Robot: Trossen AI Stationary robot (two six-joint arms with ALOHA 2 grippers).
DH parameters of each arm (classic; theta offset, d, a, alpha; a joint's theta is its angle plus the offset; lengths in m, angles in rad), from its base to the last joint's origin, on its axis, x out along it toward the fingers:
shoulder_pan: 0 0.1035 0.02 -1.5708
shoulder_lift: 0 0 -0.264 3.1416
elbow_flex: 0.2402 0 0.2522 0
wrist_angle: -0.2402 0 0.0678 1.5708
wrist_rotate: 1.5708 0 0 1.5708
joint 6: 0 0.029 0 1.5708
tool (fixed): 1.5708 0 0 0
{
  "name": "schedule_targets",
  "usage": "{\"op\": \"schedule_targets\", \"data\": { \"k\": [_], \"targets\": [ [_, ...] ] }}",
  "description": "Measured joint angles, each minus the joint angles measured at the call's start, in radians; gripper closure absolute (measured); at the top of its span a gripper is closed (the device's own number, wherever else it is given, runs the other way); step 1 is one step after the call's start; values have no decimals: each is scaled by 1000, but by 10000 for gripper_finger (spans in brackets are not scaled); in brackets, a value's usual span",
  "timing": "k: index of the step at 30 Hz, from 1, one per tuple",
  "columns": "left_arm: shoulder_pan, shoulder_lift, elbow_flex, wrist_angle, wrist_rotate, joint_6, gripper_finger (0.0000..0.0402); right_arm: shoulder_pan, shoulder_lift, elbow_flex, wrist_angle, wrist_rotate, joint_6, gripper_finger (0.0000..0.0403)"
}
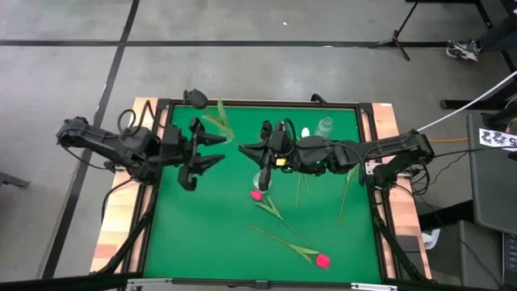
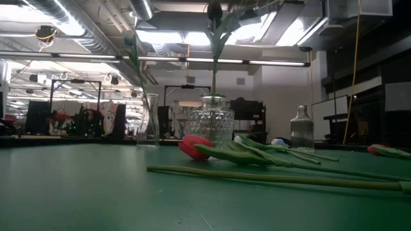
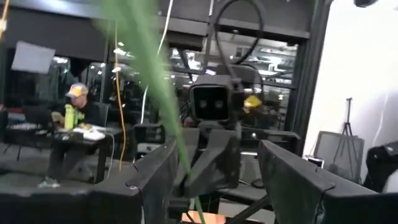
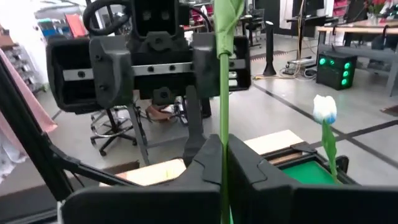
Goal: Sort flowers into vase by color
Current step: Put the black tulip into the bottom transparent vase
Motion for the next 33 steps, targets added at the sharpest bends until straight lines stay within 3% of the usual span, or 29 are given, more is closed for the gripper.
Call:
{"op": "schedule_targets", "data": {
  "k": [10, 21, 27, 33],
  "targets": [
    [67, 87, 2, 90, 5, -103, 146, 1, 0, 0, 44, -45, -7, 402],
    [108, 147, 2, 237, 123, -144, 145, 1, 0, 0, 29, -53, -8, 402],
    [125, 170, 2, 240, 145, -203, 181, 0, 0, 0, 19, -52, -8, 399],
    [127, 165, 2, 248, 145, -187, 262, 0, 0, 0, 11, -53, -8, 391]
  ]
}}
